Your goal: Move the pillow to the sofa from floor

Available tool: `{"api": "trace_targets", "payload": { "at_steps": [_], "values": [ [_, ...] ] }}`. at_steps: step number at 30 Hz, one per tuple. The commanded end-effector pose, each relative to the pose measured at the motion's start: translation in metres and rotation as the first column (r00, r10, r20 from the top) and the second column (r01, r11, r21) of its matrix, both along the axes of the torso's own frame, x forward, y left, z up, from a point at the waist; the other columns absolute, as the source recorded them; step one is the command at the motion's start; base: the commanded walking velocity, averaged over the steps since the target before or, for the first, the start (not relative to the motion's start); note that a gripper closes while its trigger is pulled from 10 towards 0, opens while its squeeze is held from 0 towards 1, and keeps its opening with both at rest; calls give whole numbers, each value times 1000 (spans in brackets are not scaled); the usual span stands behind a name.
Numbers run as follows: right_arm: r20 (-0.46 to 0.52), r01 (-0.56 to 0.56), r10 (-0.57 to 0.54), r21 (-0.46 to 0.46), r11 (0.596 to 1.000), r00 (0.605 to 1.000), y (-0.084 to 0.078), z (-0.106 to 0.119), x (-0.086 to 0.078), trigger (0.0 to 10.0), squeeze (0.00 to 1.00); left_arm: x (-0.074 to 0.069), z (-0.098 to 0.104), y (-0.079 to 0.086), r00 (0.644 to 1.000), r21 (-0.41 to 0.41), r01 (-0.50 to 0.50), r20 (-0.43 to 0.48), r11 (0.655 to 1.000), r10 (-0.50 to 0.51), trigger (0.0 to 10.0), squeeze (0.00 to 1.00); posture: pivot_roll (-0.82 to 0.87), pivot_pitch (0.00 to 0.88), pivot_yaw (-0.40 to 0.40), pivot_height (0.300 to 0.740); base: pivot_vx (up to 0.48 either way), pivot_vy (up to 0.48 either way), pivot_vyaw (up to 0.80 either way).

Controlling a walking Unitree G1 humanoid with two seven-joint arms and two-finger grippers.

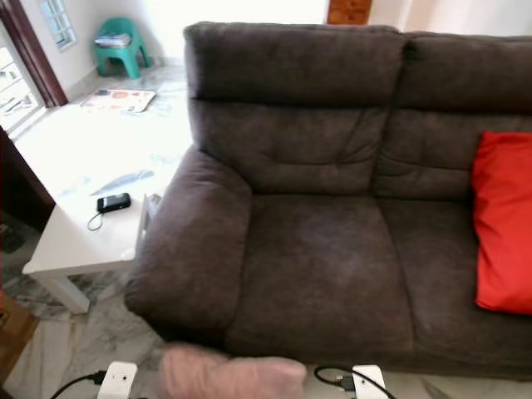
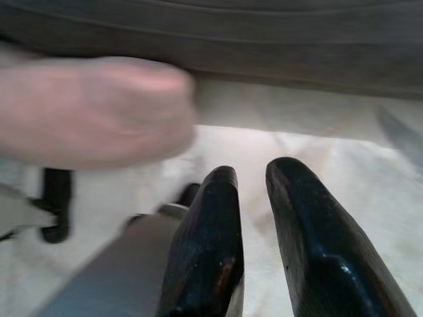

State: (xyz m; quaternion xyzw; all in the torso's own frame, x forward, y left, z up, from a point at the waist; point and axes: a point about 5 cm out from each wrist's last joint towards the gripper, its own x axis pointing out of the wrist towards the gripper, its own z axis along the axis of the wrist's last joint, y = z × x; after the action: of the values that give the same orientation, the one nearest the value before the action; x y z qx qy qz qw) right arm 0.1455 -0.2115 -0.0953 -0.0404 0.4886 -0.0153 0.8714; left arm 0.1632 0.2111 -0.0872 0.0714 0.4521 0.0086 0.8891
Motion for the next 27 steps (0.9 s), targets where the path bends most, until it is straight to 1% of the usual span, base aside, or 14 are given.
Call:
{"api": "trace_targets", "payload": {
  "at_steps": [1, 21, 24, 27],
  "values": [
    [-10, 1, -1, -2, 1000, 1000, -2, -1, -4, 10000, 0, -2, -1, 2, 1000, -3, -12, -10, 1000, 12, 10000, 0, -6, 0, -14, 740, 0, 0, 0],
    [-2, 5, -5, 3, 1000, 1000, -2, -1, -3, 10000, 0, -2, -1, 1, 1000, -1, -5, -4, 1000, 5, 10000, 0, -1, 0, -12, 740, 0, 0, 0],
    [18, 65, -65, 15, 998, 998, -2, 0, -3, 10000, 0, 0, 1, 2, 1000, 3, -6, 13, 1000, 6, 10000, 0, 5, 0, -14, 740, 0, 0, 0],
    [48, 118, -120, 30, 993, 992, -3, 1, -2, 10000, 0, 7, 5, 5, 999, 15, -11, 53, 1000, 10, 10000, 0, 8, 0, -13, 740, 0, 0, 0]
  ]
}}
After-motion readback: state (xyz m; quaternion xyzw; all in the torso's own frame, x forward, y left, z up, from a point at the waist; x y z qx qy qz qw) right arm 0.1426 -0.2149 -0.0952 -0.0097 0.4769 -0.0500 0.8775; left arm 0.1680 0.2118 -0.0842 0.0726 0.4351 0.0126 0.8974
